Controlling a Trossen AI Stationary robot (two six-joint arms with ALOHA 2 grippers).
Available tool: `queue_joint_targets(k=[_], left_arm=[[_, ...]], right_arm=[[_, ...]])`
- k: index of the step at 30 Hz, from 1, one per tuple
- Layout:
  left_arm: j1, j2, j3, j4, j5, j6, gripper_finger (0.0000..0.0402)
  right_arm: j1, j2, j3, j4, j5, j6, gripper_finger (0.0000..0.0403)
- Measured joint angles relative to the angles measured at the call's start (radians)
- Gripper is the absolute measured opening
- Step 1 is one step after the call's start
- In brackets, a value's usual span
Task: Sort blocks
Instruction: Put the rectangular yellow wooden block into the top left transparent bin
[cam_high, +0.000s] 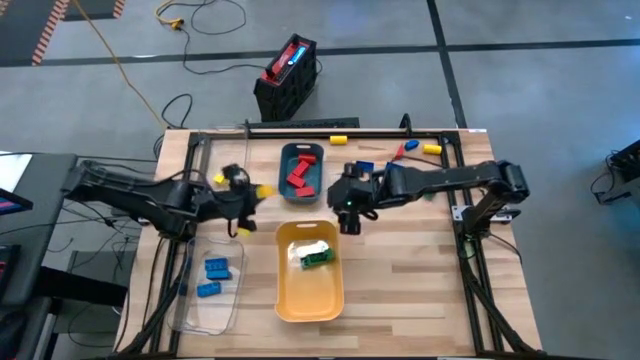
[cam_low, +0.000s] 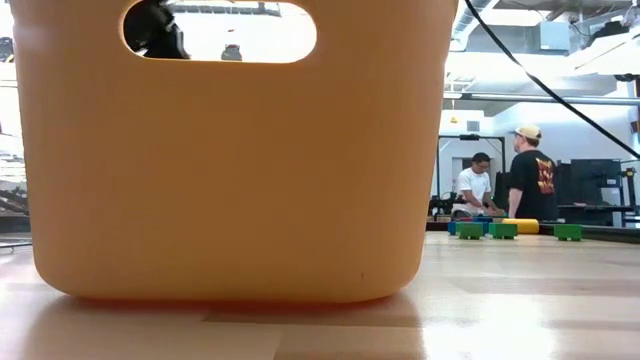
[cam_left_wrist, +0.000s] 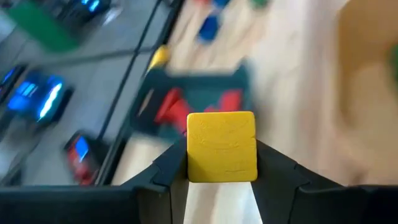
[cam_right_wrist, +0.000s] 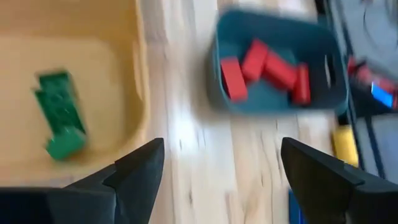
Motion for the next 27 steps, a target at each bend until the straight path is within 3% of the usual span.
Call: queue_joint_targets(k=[4,9,12,20,27], left_arm=[[0.027,-0.054,0.0,-0.174,-0.091,-0.148,0.0132],[0.117,-0.091,0.0,-0.302,-0.092,-0.299,0.0133],[0.228,-0.093,0.0,-0.371,-0.083,-0.337,0.0134],[0.574,-0.091,0.0,-0.364,0.187,-0.207,0.0134],[0.74,-0.081,0.0,-0.396,0.368,-0.145,0.0134]], right_arm=[[-0.01,-0.002,-0.055,-0.044,0.004,0.053,0.0326],[-0.005,0.0,-0.132,-0.035,0.026,0.054,0.0326],[-0.009,0.0,-0.154,-0.029,0.028,0.061,0.0326],[0.004,0.0,-0.156,0.003,0.03,0.061,0.0326],[0.045,0.0,-0.156,0.002,0.041,0.061,0.0326]])
